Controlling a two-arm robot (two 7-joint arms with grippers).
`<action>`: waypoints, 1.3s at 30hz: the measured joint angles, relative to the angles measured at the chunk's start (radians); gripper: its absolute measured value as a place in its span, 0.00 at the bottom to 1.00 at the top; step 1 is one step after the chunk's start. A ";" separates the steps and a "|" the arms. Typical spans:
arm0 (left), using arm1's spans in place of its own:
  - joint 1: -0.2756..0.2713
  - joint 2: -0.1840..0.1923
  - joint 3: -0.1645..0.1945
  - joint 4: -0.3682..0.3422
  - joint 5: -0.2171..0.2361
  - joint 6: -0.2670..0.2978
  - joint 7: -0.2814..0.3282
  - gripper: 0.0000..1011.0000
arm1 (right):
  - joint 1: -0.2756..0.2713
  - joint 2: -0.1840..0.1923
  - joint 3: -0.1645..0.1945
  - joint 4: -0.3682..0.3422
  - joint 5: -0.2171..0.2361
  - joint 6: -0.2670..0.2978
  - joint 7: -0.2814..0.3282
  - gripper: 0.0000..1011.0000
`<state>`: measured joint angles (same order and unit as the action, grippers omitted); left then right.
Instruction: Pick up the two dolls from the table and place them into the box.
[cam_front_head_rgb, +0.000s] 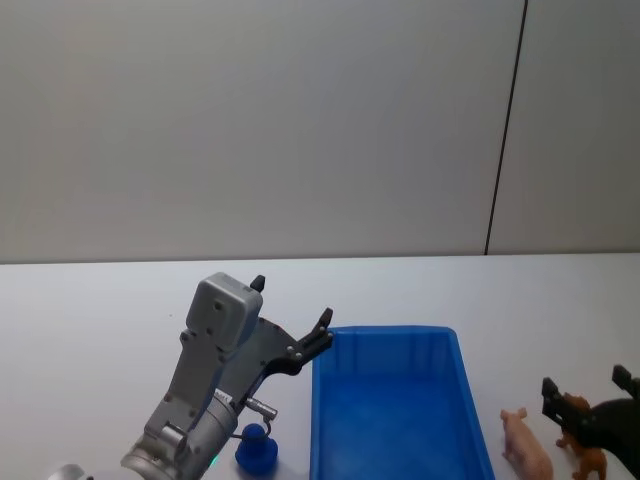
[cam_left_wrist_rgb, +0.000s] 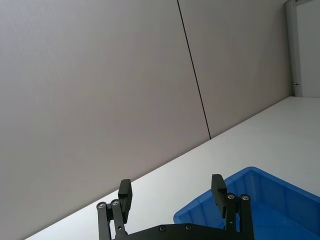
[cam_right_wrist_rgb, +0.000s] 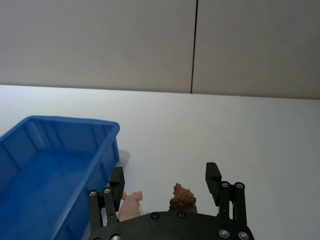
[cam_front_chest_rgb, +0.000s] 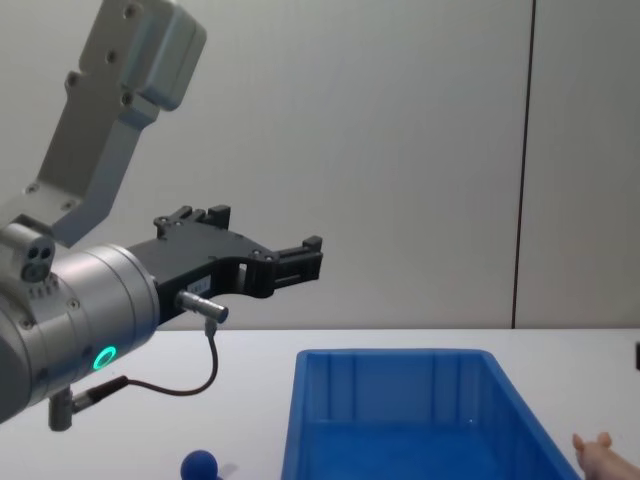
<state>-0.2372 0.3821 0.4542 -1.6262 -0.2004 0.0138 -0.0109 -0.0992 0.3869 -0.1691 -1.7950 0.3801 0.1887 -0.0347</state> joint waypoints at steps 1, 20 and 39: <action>0.000 0.000 0.000 0.000 0.000 0.000 0.000 0.99 | -0.001 0.000 0.001 0.001 0.000 0.002 0.000 0.99; 0.000 0.000 0.000 0.000 0.000 0.000 0.000 0.99 | -0.012 0.000 0.005 0.067 -0.001 0.043 0.020 0.99; 0.000 0.000 0.000 0.000 0.000 0.000 0.000 0.99 | -0.012 -0.015 0.002 0.114 -0.013 0.070 0.014 0.72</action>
<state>-0.2372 0.3821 0.4542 -1.6262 -0.2004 0.0138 -0.0109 -0.1113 0.3720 -0.1668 -1.6810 0.3667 0.2584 -0.0211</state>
